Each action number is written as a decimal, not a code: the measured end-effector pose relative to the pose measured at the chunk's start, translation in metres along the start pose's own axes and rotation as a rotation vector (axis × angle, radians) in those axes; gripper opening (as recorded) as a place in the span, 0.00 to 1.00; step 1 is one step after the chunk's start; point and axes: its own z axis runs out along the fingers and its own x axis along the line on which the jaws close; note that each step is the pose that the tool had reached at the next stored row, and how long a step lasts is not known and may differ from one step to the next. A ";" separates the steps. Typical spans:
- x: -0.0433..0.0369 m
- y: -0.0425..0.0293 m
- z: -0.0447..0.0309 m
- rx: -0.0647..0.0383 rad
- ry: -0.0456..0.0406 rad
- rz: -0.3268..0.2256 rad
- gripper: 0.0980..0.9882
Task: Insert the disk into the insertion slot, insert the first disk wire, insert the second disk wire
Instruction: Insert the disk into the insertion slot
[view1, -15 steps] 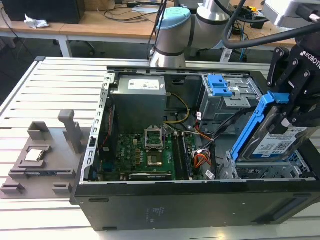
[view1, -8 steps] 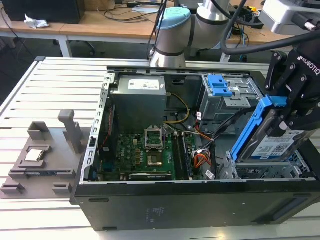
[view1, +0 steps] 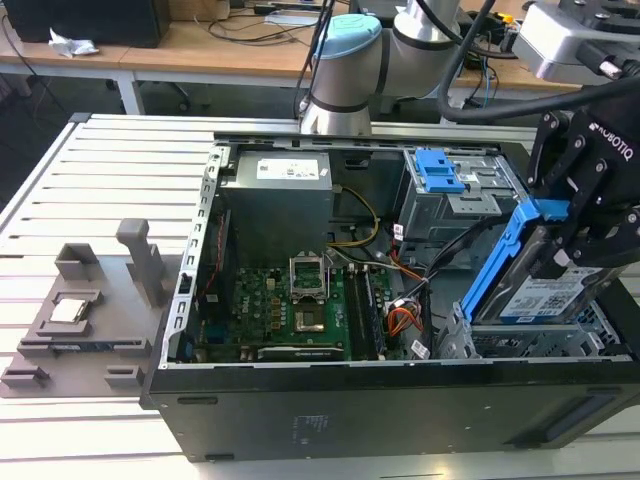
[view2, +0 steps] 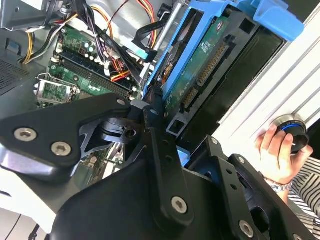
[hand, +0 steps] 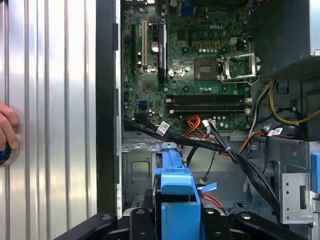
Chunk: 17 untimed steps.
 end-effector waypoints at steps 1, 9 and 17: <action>0.0000 0.0000 0.0011 0.000 -0.0001 0.000 0.30; 0.0000 -0.0005 0.0116 0.000 0.0000 0.000 0.30; 0.0000 -0.0006 0.0149 0.000 0.0003 0.000 0.30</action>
